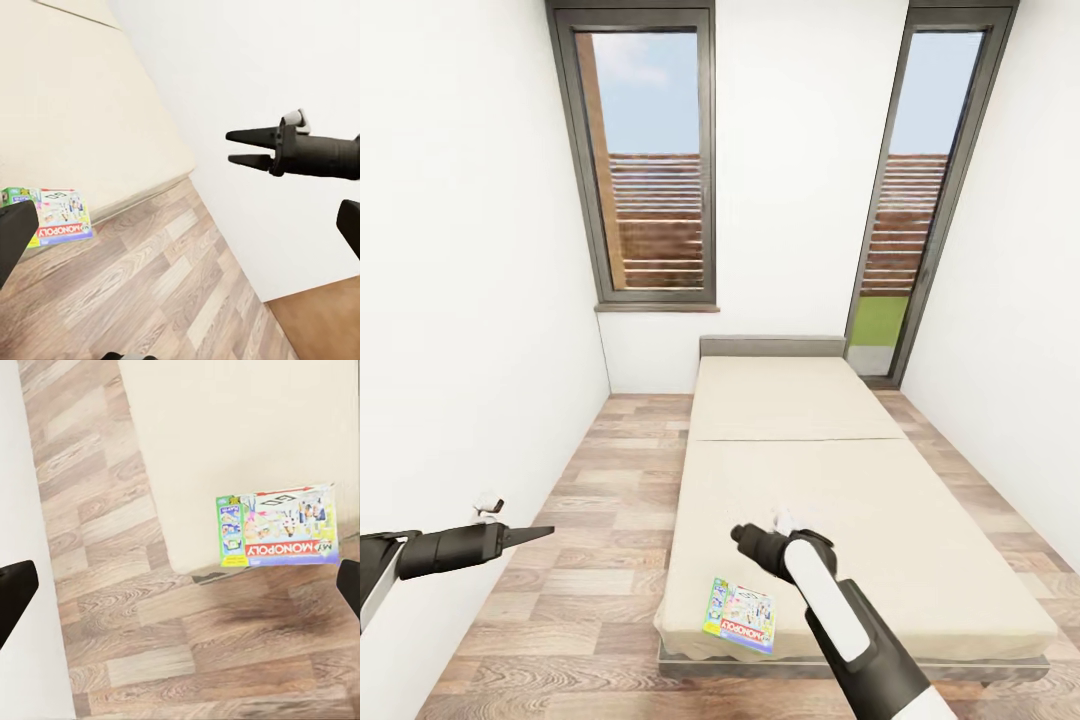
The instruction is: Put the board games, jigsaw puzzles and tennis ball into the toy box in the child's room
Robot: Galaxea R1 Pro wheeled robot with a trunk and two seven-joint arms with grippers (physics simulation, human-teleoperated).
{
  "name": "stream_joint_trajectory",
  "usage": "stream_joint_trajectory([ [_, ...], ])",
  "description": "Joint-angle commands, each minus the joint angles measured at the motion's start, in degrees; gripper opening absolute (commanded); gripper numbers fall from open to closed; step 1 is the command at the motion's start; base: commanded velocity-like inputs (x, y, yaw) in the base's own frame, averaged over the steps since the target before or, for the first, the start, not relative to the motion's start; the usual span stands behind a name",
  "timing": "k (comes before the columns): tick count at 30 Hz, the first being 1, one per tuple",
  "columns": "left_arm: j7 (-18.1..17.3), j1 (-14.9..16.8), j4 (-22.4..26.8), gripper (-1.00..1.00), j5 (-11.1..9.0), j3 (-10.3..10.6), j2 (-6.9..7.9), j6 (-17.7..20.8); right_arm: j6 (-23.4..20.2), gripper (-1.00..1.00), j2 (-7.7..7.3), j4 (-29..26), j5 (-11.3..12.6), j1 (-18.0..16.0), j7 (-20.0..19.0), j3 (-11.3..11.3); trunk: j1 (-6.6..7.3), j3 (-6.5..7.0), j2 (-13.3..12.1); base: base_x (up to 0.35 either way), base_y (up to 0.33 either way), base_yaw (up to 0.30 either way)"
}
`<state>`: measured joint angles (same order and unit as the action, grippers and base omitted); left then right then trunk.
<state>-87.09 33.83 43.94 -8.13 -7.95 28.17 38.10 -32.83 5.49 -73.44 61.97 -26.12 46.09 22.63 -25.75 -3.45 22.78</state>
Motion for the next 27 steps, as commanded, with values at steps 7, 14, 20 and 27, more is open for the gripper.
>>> stream_joint_trajectory([
  [7,-0.3,0.05,0.0,1.0,-0.04,0.03,0.07,0.66,3.31,1.0,-0.6,0.78,0.35,-0.02,-5.65,0.3,-0.04,-0.14,0.14,0.0,0.0,0.0],
  [14,-0.33,0.08,0.0,1.0,-0.04,0.05,0.13,0.59,3.91,1.0,-4.19,-2.1,0.38,1.16,-6.95,0.14,-0.04,-0.14,0.14,0.0,0.0,0.0],
  [20,-0.36,0.03,0.0,1.0,-0.04,0.02,0.3,0.58,4.06,1.0,-8.53,-6.06,0.76,3.67,-9.03,-0.64,-0.04,-0.14,0.14,0.0,0.0,0.0],
  [27,-0.3,0.01,0.0,1.0,-0.04,-0.04,0.43,0.57,4.07,1.0,-9.78,-7.07,0.81,5.21,-13.21,-1.03,-0.04,-0.14,0.14,0.0,0.0,0.0],
])
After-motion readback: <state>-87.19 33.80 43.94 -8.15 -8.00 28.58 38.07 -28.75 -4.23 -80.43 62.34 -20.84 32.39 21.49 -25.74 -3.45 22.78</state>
